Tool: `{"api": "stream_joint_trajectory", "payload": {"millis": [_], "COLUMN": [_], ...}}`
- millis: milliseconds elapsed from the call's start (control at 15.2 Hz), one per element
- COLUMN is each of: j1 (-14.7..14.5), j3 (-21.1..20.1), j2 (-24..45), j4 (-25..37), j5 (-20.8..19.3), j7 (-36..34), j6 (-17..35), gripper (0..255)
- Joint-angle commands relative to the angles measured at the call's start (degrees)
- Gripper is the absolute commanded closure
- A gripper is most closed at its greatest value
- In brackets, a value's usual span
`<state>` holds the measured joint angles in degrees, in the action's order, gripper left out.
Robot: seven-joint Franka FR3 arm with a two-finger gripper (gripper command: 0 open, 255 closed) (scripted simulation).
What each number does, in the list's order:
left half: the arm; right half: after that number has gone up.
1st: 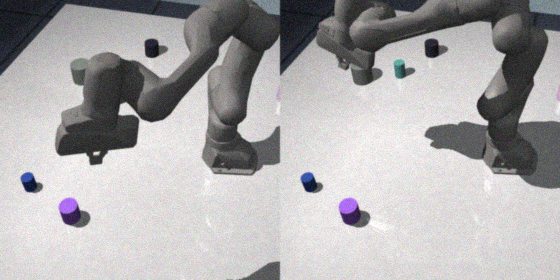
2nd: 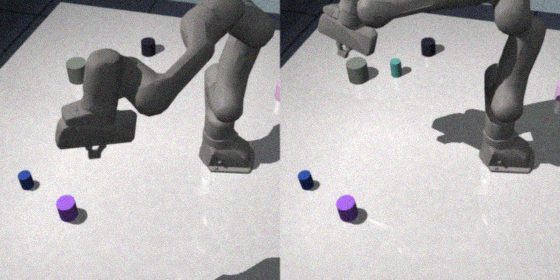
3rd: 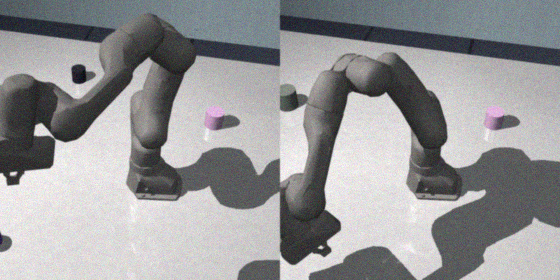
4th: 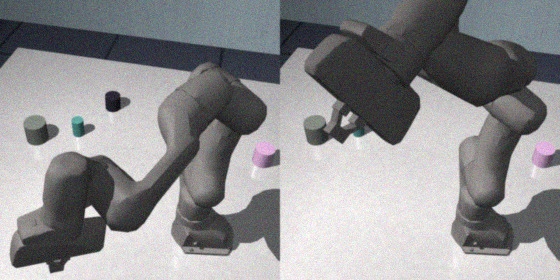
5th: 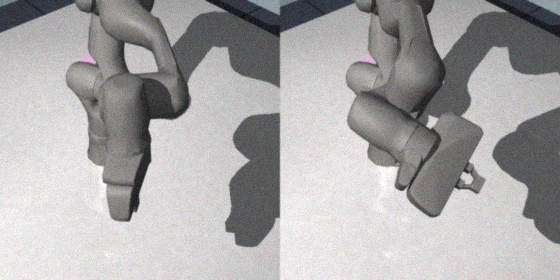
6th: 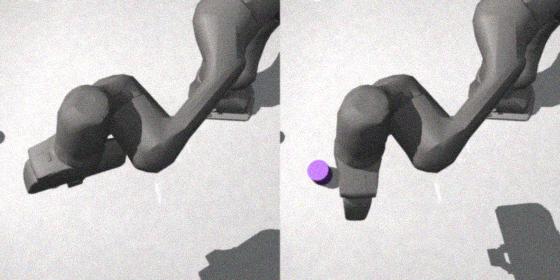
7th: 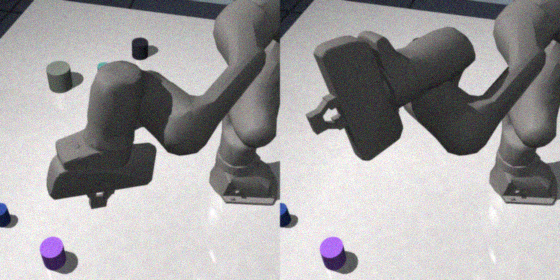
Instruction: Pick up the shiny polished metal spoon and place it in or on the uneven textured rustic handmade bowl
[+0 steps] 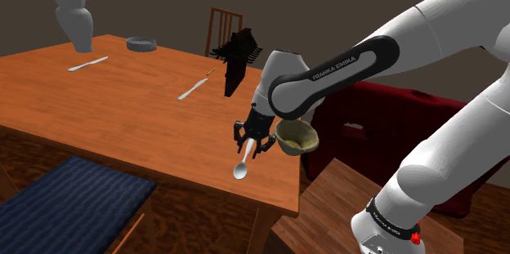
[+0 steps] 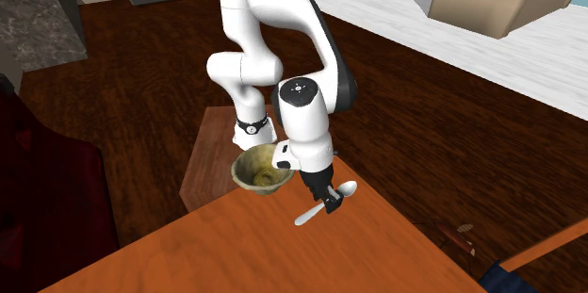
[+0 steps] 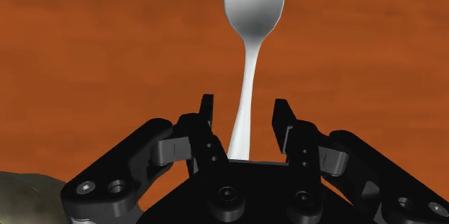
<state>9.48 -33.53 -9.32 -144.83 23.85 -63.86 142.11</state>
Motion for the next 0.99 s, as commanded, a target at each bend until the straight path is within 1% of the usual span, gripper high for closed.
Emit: {"api": "stream_joint_trajectory", "payload": {"millis": [0,462,924], "j1": [-0.03,-0.03,-0.19], "j3": [-0.05,-0.05,1.1], "j2": [0.17,0.18,-4.38], "j4": [-0.02,-0.02,2.12], "j5": [0.03,0.02,0.56], "j7": [0.01,0.01,-0.14], "j6": [0.28,0.3,-6.22], "gripper": [255,255,255]}}
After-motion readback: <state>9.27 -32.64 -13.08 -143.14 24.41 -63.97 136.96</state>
